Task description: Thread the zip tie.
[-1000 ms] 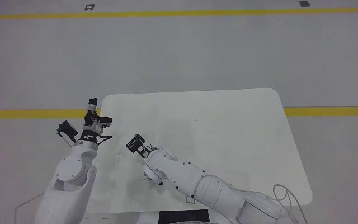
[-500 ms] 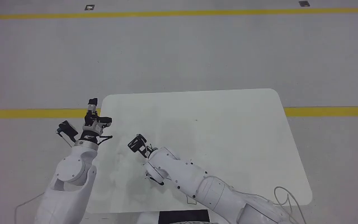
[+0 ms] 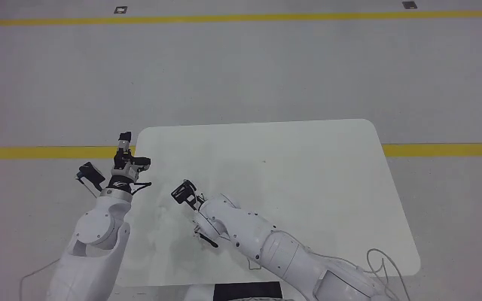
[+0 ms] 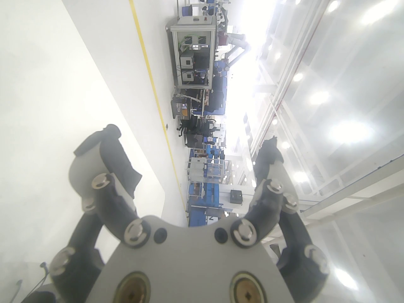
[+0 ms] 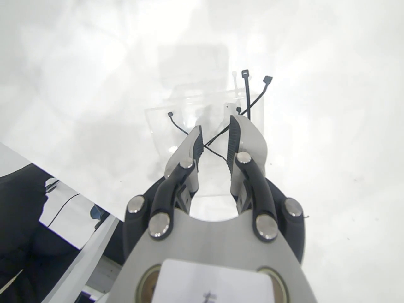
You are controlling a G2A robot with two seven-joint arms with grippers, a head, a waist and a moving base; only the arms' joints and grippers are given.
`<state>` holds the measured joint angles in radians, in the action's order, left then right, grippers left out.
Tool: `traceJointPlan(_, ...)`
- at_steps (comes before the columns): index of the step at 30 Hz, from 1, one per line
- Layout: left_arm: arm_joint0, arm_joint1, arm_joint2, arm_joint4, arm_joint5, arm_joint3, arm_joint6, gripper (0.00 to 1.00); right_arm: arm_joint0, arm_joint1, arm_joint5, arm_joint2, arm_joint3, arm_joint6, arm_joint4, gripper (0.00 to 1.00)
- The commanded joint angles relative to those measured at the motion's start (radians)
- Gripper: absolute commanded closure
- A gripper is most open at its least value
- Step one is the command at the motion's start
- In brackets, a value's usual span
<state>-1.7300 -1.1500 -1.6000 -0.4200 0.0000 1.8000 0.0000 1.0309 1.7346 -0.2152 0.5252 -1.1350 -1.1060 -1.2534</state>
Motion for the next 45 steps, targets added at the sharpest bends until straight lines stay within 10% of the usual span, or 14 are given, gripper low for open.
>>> traceJointPlan(1,0.000,0.000,0.000,0.000,0.000,0.000,0.000,0.00,-0.004,0.005,-0.008,0.001,0.013,0.003,0.005,0.85)
traceJointPlan(12,0.000,0.000,0.000,0.000,0.000,0.000,0.000,0.00,-0.017,0.027,-0.014,0.011,0.054,0.013,0.022,0.84)
traceJointPlan(31,0.000,0.000,0.000,0.000,0.000,0.000,0.000,0.00,0.054,-0.003,-0.008,0.033,-0.079,-0.041,-0.163,0.75)
traceJointPlan(45,0.000,0.000,0.000,0.000,0.000,0.000,0.000,0.00,0.032,0.026,0.022,0.032,0.012,-0.008,-0.152,0.75)
